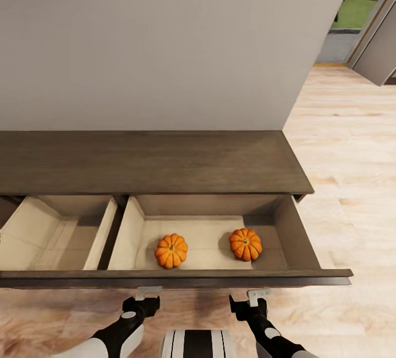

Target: Place each of the two pumpkins and all three candles from the living room inside a cabinet in the living room (use any cabinet), then make sure every cabinet is closed, and position the cauldron so it is next to a table in the living room.

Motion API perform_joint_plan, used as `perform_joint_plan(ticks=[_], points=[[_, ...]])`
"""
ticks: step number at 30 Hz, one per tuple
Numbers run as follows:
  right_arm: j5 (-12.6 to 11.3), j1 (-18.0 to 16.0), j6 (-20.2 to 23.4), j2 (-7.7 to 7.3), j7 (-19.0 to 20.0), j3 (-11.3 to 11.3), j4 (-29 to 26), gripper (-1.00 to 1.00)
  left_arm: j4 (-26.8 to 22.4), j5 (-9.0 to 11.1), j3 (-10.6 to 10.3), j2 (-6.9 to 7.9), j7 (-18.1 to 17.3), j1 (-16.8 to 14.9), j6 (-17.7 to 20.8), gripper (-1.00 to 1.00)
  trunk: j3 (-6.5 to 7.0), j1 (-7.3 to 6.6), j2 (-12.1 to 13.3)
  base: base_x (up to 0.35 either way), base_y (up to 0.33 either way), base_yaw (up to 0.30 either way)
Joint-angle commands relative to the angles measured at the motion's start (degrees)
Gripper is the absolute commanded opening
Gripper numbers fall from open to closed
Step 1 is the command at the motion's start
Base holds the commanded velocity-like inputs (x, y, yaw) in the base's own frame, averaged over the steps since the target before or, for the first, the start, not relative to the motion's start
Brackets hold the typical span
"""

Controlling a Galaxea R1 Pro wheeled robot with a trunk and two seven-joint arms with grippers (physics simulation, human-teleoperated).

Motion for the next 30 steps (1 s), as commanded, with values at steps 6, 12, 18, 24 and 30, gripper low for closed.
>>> perform_joint_plan(ticks=[6, 12, 18, 24, 30], points=[[0.0, 0.0, 0.0, -0.12, 0.0, 0.0, 0.0, 1.00, -0.1, -0.4, 0.9, 0.00, 0.0, -0.1, -0.1, 1.00, 0.01, 0.00, 0.0, 0.294, 0.123, 0.000], [-0.3, 0.0, 0.0, -0.32, 0.0, -0.2, -0.1, 1.00, 0.0, -0.4, 0.9, 0.03, 0.0, -0.1, -0.1, 1.00, 0.01, 0.00, 0.0, 0.281, 0.120, 0.000], [-0.5, 0.0, 0.0, -0.35, 0.1, -0.5, -1.6, 1.00, -0.1, -0.4, 0.8, -0.03, 0.0, -0.1, -0.1, 1.00, 0.01, 0.00, 0.0, 0.237, 0.103, 0.000], [-0.8, 0.0, 0.0, -0.35, 0.0, -2.0, -2.4, 1.00, -0.1, -0.4, 0.7, -0.04, 0.0, -0.1, -0.1, 1.00, 0.01, 0.00, 0.0, 0.193, 0.053, 0.000], [-0.8, 0.0, 0.0, -0.27, 0.1, -3.2, -2.4, 1.00, -0.1, -0.4, 0.7, -0.04, 0.0, -0.1, -0.1, 1.00, 0.01, 0.00, 0.0, 0.138, 0.002, 0.000]])
